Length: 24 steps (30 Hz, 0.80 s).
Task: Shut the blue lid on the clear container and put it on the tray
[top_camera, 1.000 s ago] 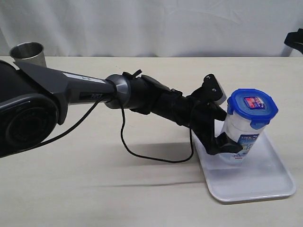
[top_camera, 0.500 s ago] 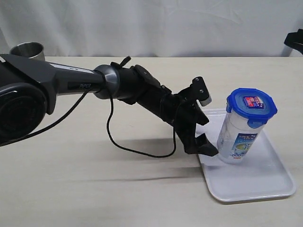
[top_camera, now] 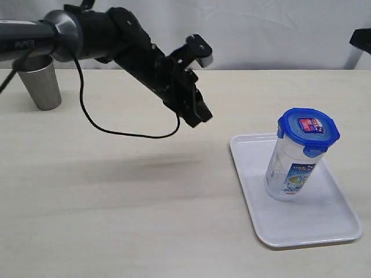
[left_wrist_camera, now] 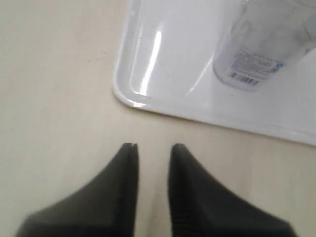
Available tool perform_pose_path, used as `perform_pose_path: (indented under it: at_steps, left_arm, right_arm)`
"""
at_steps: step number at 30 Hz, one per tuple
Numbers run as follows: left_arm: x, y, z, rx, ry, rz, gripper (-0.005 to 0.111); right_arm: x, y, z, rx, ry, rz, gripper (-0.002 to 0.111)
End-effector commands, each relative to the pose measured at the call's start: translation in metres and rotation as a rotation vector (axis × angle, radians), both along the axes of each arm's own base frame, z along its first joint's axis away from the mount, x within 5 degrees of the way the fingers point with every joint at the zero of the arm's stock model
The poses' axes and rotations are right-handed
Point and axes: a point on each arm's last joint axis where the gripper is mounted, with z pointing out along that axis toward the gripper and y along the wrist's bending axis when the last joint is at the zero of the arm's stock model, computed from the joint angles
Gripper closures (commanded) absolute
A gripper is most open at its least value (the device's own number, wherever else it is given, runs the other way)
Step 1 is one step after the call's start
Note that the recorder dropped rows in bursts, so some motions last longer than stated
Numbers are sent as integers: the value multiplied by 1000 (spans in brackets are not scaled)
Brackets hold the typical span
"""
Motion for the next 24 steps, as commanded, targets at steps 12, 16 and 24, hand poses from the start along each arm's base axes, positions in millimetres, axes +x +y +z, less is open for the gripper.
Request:
perform_pose_path:
  at_steps: [12,16,24]
  left_arm:
    - [35,92,61,70,-9,628,107]
    - [36,117,75,252,-136,769,107]
    - [25,124,133,80,-283,864,107]
  right_arm:
    - [-74,16,74,-117,-298,-87,104]
    - [-97,16,84,-150,-358,-169,104]
    - [-137,14,88,-195,-437,-347,104]
